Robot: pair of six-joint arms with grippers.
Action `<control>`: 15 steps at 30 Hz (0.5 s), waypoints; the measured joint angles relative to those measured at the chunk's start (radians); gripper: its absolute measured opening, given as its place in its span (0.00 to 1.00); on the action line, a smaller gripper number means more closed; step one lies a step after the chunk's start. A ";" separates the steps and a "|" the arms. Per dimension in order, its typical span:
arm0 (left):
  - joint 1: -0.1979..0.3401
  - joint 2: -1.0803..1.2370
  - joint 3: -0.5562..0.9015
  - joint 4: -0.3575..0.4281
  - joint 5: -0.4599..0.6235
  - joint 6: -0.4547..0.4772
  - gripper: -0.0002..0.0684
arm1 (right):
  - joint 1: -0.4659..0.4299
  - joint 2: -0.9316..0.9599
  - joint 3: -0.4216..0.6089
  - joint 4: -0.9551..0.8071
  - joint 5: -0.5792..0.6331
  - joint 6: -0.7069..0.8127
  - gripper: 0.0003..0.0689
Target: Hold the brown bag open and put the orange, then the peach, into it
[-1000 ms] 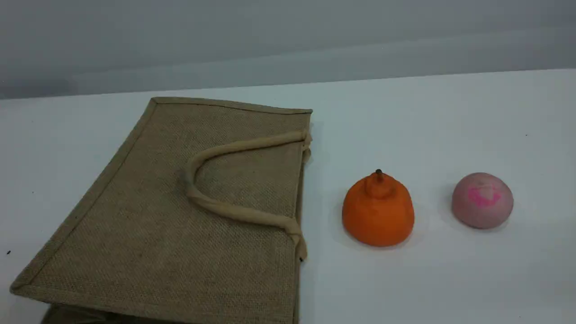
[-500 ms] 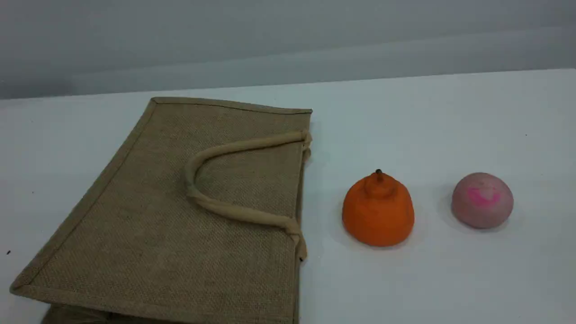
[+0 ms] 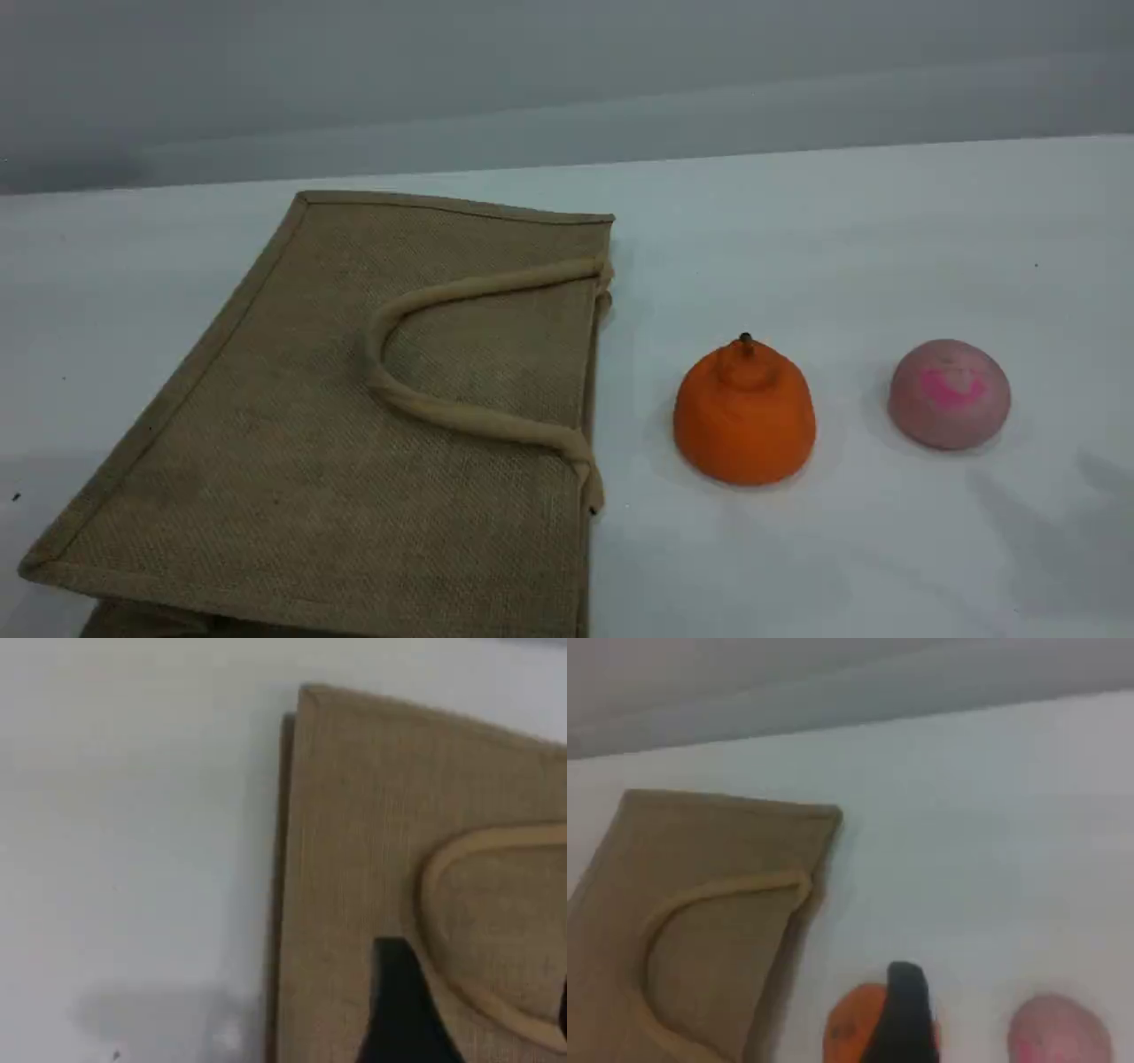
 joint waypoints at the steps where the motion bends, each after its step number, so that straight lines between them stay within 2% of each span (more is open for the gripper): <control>1: 0.000 0.055 -0.023 -0.023 0.000 0.018 0.56 | 0.001 0.054 -0.026 0.019 0.004 -0.014 0.77; 5: 0.000 0.261 -0.112 -0.140 0.016 0.117 0.56 | 0.001 0.240 -0.135 0.055 0.004 -0.049 0.77; 11: 0.000 0.531 -0.255 -0.367 0.092 0.318 0.56 | 0.001 0.443 -0.271 0.058 0.008 -0.064 0.77; 13: -0.003 0.606 -0.300 -0.423 0.092 0.355 0.56 | 0.001 0.488 -0.298 0.061 0.008 -0.064 0.77; 15: -0.015 0.680 -0.348 -0.446 0.110 0.360 0.56 | 0.001 0.525 -0.308 0.074 0.008 -0.069 0.77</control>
